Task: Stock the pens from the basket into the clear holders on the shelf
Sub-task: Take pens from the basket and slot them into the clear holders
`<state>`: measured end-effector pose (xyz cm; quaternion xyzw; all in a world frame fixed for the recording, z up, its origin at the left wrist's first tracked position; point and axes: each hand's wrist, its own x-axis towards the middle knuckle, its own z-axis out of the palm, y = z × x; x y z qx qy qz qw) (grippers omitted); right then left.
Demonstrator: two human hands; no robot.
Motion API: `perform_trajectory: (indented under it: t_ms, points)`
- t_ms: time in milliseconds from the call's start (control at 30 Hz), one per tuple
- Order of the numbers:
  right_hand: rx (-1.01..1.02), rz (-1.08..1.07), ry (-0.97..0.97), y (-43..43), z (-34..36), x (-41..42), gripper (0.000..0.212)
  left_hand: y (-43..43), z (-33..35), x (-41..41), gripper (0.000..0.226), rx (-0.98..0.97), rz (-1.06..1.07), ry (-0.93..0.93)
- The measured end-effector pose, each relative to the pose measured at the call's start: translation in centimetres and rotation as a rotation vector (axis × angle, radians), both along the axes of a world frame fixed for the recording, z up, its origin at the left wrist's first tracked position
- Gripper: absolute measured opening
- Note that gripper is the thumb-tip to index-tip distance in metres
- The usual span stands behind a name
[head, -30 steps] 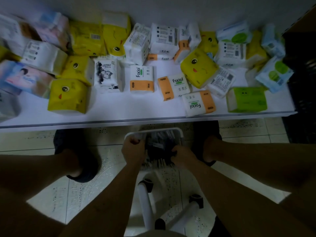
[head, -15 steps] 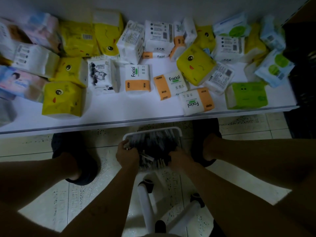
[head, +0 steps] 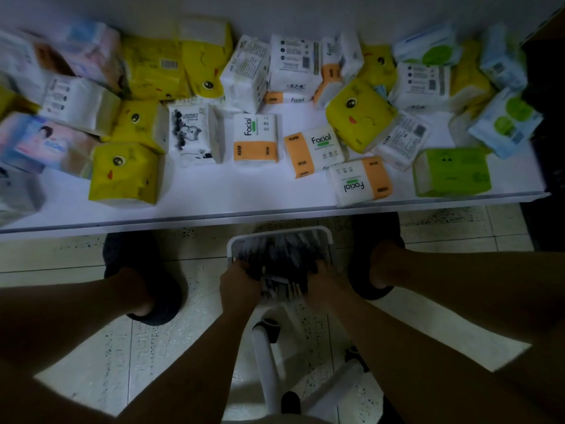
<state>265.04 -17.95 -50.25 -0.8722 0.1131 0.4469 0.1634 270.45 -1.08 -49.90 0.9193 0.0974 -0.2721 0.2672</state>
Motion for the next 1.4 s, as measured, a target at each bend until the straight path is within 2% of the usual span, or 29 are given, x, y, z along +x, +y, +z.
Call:
perform_trajectory:
  t_ms: [133, 267, 433, 567, 667, 733, 800, 867, 967, 1067, 1200, 1300, 1400]
  points:
    - [-0.03, 0.008, 0.02, 0.4, 0.4, 0.3, 0.055, 0.2, 0.1, 0.5, 0.008, 0.112, -0.13, 0.056]
    - [-0.011, -0.008, 0.055, 0.3, 0.6, 0.6, 0.05, -0.1, 0.6, 1.1, 0.013, 0.285, -0.296, 0.083]
    - [-0.024, -0.13, -0.08, 0.4, 1.6, 1.4, 0.026, -0.5, 0.6, 1.0, 0.02, 0.297, -0.369, 0.083]
    - [0.016, -0.264, -0.118, 0.2, 2.9, 1.9, 0.015, -0.8, 1.0, 0.9, 0.024, 0.141, -0.327, 0.122]
    - [0.094, -0.363, -0.107, -0.3, 3.9, 1.5, 0.005, -1.1, 1.2, 0.9, 0.023, -0.024, -0.259, 0.244]
    - [0.122, -0.365, -0.089, -0.5, 4.8, 1.1, 0.027, -1.3, 2.0, 0.7, 0.021, -0.128, -0.224, 0.29]
    - [0.121, -0.419, -0.108, -0.4, 5.8, 0.8, 0.032, -1.4, 2.8, 0.5, 0.022, -0.204, -0.183, 0.296]
    - [0.113, -0.49, -0.141, 0.0, 6.8, 0.6, 0.013, -1.2, 3.2, 0.4, 0.018, -0.201, -0.183, 0.267]
    - [0.105, -0.564, -0.242, 0.6, 8.3, 0.7, 0.028, -1.1, 5.4, 0.5, 0.018, -0.265, -0.103, 0.216]
    - [0.184, -0.603, -0.406, 1.0, 10.0, 0.8, 0.034, -1.0, 9.6, 0.8, 0.024, -0.344, 0.003, 0.095]
    - [0.371, -0.687, -0.541, 1.9, 13.2, 1.8, 0.021, -0.5, 13.3, 1.1, 0.022, -0.498, -0.041, -0.116]
    - [0.483, -0.721, -0.648, 3.0, 15.9, 3.0, 0.024, -0.6, 15.5, 1.6, 0.022, -0.632, 0.119, -0.075]
    - [0.595, -0.749, -0.725, 4.1, 18.9, 4.5, 0.031, -0.8, 18.6, 2.4, 0.024, -0.684, 0.177, -0.122]
